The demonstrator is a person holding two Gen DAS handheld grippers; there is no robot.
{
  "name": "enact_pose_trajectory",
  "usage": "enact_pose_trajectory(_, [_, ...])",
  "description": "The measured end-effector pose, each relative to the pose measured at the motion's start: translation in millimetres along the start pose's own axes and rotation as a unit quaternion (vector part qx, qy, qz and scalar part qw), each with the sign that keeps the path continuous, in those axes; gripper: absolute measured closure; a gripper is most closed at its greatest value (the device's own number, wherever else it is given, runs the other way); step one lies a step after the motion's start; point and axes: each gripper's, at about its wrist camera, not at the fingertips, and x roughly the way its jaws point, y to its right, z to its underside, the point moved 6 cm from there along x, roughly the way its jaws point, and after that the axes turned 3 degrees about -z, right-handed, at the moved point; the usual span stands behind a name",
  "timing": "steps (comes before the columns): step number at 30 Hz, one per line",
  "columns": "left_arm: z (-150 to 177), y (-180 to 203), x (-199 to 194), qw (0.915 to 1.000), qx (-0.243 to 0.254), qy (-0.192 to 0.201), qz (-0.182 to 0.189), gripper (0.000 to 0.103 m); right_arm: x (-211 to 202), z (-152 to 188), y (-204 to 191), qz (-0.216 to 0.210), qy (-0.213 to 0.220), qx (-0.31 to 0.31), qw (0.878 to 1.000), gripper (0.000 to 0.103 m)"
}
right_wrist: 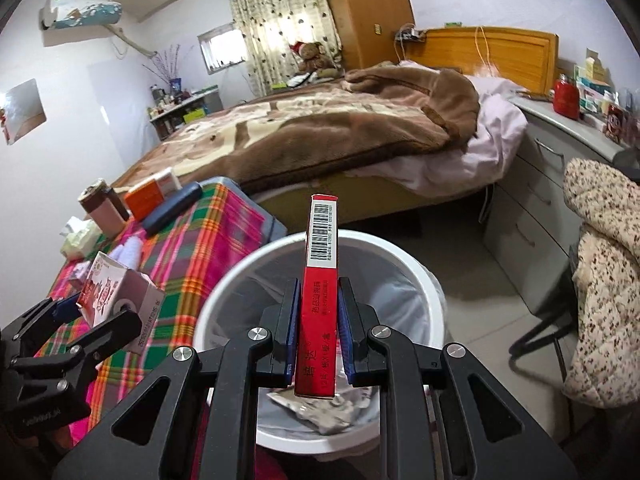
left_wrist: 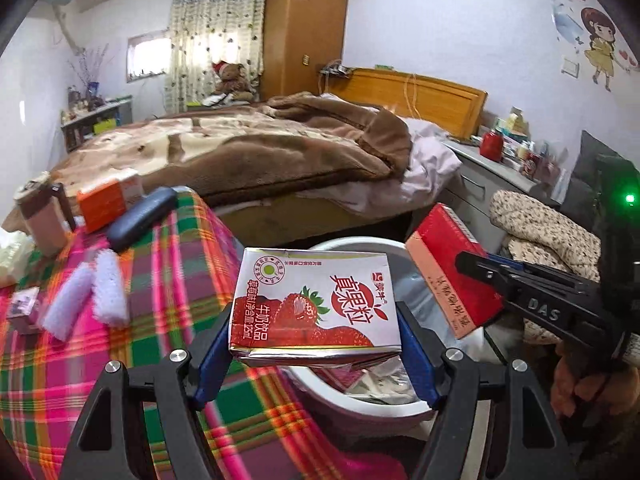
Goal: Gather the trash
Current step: 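Carry the juice carton and red medicine box with both tools over the bin, then open both tools to drop the carton and medicine box into the bin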
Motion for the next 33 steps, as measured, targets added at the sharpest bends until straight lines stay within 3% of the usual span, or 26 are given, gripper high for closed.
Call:
enact_pose_trajectory(7, [5, 21, 24, 0.9997, 0.014, -0.020, 0.009, 0.029, 9, 9, 16, 0.022, -0.020, 0.000, 1.000, 0.085])
enact_pose_trajectory(20, [2, 20, 48, 0.9990, -0.001, -0.034, 0.028, 0.027, 17, 10, 21, 0.026, -0.032, -0.019, 0.999, 0.083])
enact_pose_trajectory(25, [4, 13, 51, 0.9989, -0.013, -0.037, 0.025, 0.023, 16, 10, 22, 0.030, -0.031, -0.019, 0.999, 0.063])
enact_pose_trajectory(33, [5, 1, 37, 0.9993, -0.019, -0.030, 0.014, 0.023, 9, 7, 16, 0.023, -0.021, -0.013, 0.999, 0.063])
